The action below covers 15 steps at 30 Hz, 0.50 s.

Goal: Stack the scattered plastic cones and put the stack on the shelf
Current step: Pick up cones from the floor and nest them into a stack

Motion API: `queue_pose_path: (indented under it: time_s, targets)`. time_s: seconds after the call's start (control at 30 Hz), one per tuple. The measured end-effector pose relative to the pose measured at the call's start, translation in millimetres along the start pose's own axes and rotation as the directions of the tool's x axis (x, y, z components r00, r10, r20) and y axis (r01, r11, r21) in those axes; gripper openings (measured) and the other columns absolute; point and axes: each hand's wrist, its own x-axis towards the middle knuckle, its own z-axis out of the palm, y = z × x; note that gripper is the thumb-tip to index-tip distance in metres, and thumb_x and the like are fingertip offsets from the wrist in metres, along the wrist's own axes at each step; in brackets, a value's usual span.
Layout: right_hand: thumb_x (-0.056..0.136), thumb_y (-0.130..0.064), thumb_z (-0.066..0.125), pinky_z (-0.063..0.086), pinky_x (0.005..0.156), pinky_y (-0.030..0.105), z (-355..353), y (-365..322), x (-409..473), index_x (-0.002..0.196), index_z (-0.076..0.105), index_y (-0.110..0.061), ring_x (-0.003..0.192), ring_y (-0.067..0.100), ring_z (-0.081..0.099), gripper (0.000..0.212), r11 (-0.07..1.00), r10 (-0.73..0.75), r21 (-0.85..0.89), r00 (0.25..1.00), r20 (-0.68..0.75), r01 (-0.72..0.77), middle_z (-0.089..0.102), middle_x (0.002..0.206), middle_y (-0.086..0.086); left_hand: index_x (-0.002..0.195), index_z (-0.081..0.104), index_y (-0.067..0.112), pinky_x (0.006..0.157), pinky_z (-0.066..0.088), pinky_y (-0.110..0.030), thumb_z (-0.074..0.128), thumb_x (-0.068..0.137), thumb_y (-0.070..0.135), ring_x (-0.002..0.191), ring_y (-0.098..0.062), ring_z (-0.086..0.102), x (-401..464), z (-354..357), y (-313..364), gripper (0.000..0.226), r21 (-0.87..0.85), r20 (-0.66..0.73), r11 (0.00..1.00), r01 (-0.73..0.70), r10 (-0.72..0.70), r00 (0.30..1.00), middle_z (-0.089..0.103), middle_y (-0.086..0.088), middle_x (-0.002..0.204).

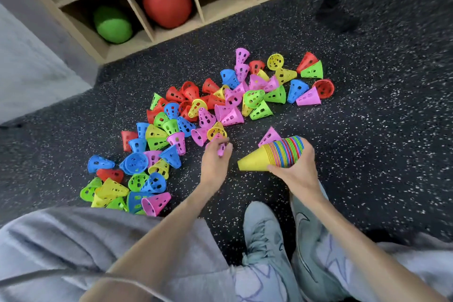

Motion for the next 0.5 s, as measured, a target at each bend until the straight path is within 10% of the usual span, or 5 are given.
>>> queue_pose_path:
  time_s: [0.27, 0.5]
  targets:
    - [0.063, -0.024, 0.094, 0.046, 0.098, 0.029, -6, 18, 10, 0.144, 0.031, -0.022, 0.114, 0.015, 0.052, 0.103, 0.985, 0.135, 0.113, 0.991, -0.019, -0.132, 0.045, 0.126, -0.003, 0.159, 0.026, 0.036, 0.113, 0.04, -0.057, 0.058, 0.098, 0.053, 0.143, -0.037, 0.041, 81, 7, -38, 0.071, 0.504, 0.222, 0.864, -0.021, -0.105, 0.969, 0.022, -0.018, 0.165]
    - [0.064, -0.021, 0.094, 0.046, 0.074, 0.014, -4, 28, 18, 0.143, 0.033, -0.024, 0.103, 0.003, 0.055, 0.1, 0.953, 0.219, 0.221, 0.975, -0.039, -0.205, 0.05, 0.121, -0.004, 0.14, 0.049, 0.022, 0.086, 0.059, -0.047, 0.067, 0.095, 0.038, 0.097, -0.032, 0.064, 111, 14, -54, 0.052, 0.491, 0.032, 0.863, 0.116, -0.151, 0.988, 0.037, -0.018, 0.14]
